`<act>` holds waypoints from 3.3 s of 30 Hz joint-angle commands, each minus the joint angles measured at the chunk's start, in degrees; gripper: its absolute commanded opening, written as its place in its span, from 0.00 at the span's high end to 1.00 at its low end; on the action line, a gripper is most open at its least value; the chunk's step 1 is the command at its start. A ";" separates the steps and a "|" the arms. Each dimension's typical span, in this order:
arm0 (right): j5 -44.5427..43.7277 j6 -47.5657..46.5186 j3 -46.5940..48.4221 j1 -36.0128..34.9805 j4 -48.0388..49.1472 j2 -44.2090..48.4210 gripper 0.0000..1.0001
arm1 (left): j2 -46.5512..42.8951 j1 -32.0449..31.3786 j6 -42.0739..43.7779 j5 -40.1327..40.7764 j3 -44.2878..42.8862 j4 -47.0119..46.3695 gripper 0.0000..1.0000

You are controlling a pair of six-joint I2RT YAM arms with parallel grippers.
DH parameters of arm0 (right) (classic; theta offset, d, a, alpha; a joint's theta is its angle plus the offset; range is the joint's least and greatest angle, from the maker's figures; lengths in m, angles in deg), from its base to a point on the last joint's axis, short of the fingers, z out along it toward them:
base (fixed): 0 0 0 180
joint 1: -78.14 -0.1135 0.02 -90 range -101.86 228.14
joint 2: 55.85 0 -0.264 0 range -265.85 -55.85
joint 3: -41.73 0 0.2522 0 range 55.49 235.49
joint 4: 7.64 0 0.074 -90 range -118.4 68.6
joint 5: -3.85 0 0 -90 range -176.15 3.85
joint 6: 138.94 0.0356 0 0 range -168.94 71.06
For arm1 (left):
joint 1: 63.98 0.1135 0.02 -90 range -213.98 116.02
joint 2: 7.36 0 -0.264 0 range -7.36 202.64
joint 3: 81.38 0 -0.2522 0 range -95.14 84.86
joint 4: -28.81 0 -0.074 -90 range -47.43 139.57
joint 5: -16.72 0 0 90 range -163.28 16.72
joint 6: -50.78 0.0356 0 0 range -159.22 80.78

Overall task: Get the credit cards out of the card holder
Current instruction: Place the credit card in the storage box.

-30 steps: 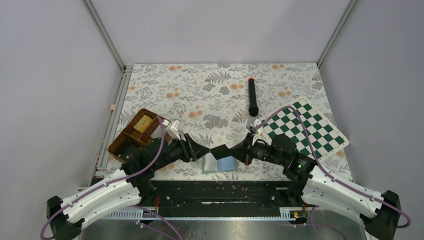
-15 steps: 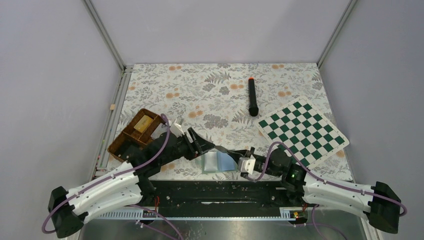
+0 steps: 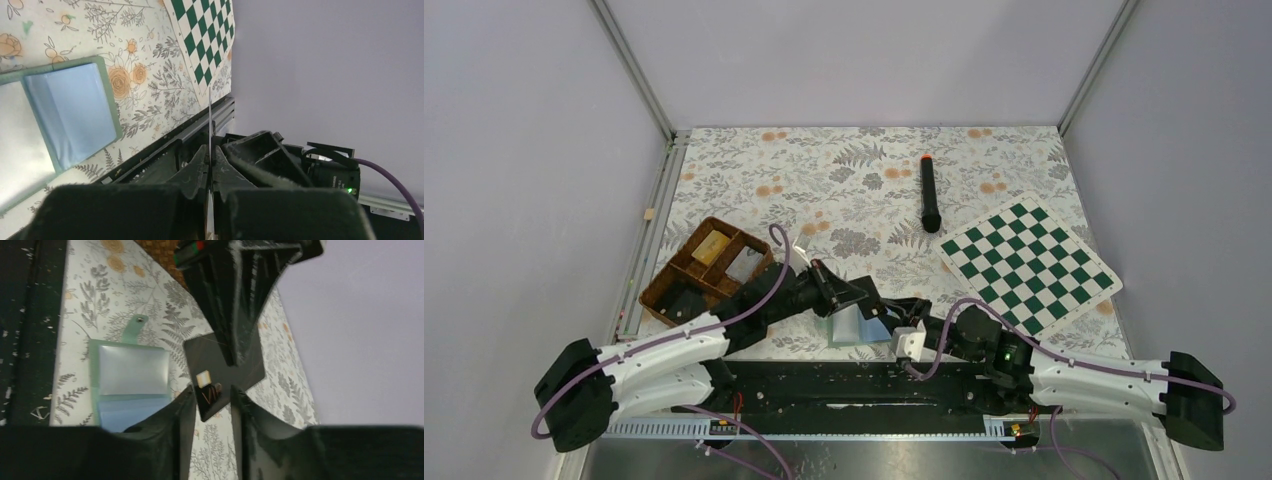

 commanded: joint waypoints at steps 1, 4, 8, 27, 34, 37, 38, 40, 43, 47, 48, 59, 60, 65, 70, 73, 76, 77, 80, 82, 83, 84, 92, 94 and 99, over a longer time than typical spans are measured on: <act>-5.60 11.76 2.19 -0.15 -1.79 2.94 0.52 | -4.06 0.82 7.49 -0.23 4.35 -10.23 1.00; -9.70 26.94 6.68 -0.17 -11.42 6.07 0.35 | -7.71 1.54 17.00 1.21 4.44 -11.30 1.00; -9.30 35.49 7.99 -0.21 -16.22 8.75 0.28 | -10.22 1.70 26.79 0.05 2.05 -8.85 1.00; 34.27 63.20 31.08 23.38 -37.20 -3.34 0.32 | -6.03 2.55 39.84 -31.57 -6.69 0.06 1.00; 42.55 65.46 33.83 25.15 -37.85 -8.68 0.35 | -3.24 2.46 38.81 -35.16 -7.07 -1.86 1.00; 43.72 65.14 33.90 25.55 -37.79 -10.03 0.42 | -1.89 2.51 38.99 -35.94 -7.25 -2.00 1.00; 44.00 65.23 33.88 25.61 -37.67 -10.48 0.48 | -1.47 2.45 39.00 -36.09 -7.28 -1.97 1.00; 44.77 65.56 34.06 25.68 -37.59 -11.47 0.55 | -0.77 2.44 38.36 -36.15 -7.14 -2.84 1.00; 46.13 66.39 33.96 25.77 -37.33 -12.98 0.57 | -0.69 2.49 36.96 -36.51 -6.66 -5.17 1.00; 49.14 69.18 33.21 25.95 -35.15 -14.56 0.66 | -1.11 2.48 36.62 -36.51 -7.12 -5.07 1.00; 49.47 69.68 33.15 26.03 -34.76 -14.78 0.67 | -1.39 2.49 36.62 -36.46 -7.17 -4.99 1.00; 36.64 88.27 25.95 31.70 -17.25 -11.71 1.00 | -8.25 7.84 29.88 -23.54 -6.84 1.05 0.51; 34.05 91.74 24.81 32.47 -15.36 -10.94 1.00 | -10.26 8.96 27.39 -21.59 -5.36 -0.77 0.49; 26.28 103.42 19.43 33.80 -3.74 -9.81 1.00 | -14.53 13.33 19.99 -18.15 -1.80 -4.90 0.46; 22.01 112.76 14.84 33.78 8.22 -9.78 1.00 | -12.68 13.51 15.50 -16.70 1.28 -11.72 0.46; 19.59 114.70 13.24 33.78 10.50 -9.13 1.00 | -10.72 13.59 14.80 -16.53 1.67 -13.04 0.45; 18.11 114.48 13.10 33.78 10.15 -8.41 1.00 | -9.76 13.56 14.23 -16.39 2.10 -14.66 0.44; 17.96 114.39 13.18 33.78 9.93 -8.46 1.00 | -9.56 13.54 13.72 -16.33 2.32 -15.65 0.44; 17.46 115.07 12.75 33.78 11.46 -8.92 1.00 | -8.66 13.52 11.74 -16.28 3.14 -19.36 0.45; 17.21 115.85 12.16 33.78 13.28 -9.41 1.00 | -7.77 13.58 10.82 -16.45 3.24 -20.59 0.46; 17.45 115.81 12.18 33.78 13.33 -9.75 1.00 | -7.33 13.52 10.36 -16.64 3.46 -21.27 0.48; 17.68 115.85 12.37 33.82 13.17 -10.14 1.00 | -6.99 13.58 9.62 -16.73 3.76 -22.63 0.51; 17.90 116.63 10.80 33.79 13.89 -11.01 0.98 | -5.32 13.56 6.85 -15.24 4.60 -26.67 0.98; 17.90 115.89 10.66 33.78 12.94 -10.76 0.91 | -5.95 13.52 6.87 -14.21 4.67 -26.26 1.00; 16.84 112.36 11.47 33.80 7.33 -8.95 0.45 | -9.42 15.98 10.89 -13.93 2.94 -17.61 1.00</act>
